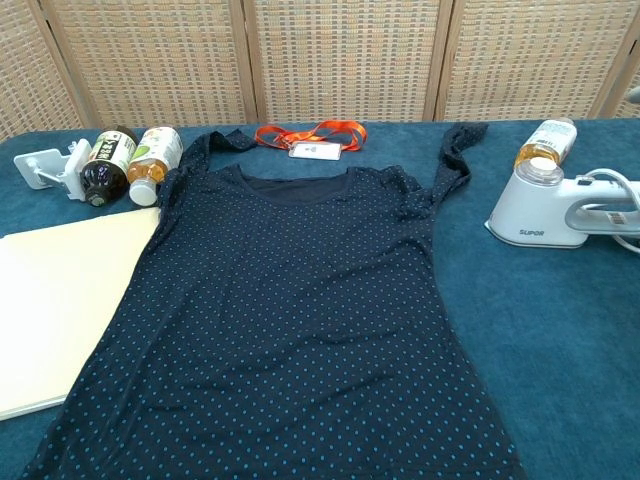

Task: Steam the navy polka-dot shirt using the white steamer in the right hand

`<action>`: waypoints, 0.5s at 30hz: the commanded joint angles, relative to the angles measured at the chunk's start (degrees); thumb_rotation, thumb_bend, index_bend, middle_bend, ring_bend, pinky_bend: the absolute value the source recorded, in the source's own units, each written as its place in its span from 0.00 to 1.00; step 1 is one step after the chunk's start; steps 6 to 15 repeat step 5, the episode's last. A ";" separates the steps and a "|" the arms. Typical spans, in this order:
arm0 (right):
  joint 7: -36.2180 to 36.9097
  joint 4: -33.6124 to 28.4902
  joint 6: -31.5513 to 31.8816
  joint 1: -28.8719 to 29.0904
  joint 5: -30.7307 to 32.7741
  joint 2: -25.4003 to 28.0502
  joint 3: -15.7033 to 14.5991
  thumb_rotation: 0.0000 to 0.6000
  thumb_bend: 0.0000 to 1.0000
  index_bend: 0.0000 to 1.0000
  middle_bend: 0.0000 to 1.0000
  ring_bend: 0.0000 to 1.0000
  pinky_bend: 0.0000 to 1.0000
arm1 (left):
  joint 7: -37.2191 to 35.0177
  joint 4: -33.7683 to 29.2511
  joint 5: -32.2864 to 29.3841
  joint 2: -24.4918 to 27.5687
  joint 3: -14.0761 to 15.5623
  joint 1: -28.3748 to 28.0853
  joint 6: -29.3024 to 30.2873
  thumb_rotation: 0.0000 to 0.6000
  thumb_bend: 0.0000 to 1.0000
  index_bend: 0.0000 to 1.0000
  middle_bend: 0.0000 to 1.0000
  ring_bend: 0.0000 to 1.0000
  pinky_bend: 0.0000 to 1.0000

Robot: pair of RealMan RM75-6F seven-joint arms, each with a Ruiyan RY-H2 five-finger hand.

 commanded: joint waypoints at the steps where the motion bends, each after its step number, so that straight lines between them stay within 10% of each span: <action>1: 0.12 -4.51 3.51 -3.84 -0.13 2.60 -0.90 1.00 0.00 0.00 0.00 0.00 0.00 | -0.71 0.41 1.03 0.09 0.40 0.48 0.64 1.00 0.00 0.00 0.00 0.00 0.00; 15: -0.49 -7.64 4.90 -5.98 0.05 4.63 -1.44 1.00 0.00 0.00 0.00 0.00 0.00 | -0.83 0.46 2.12 -0.03 0.68 0.75 0.96 1.00 0.00 0.00 0.00 0.00 0.00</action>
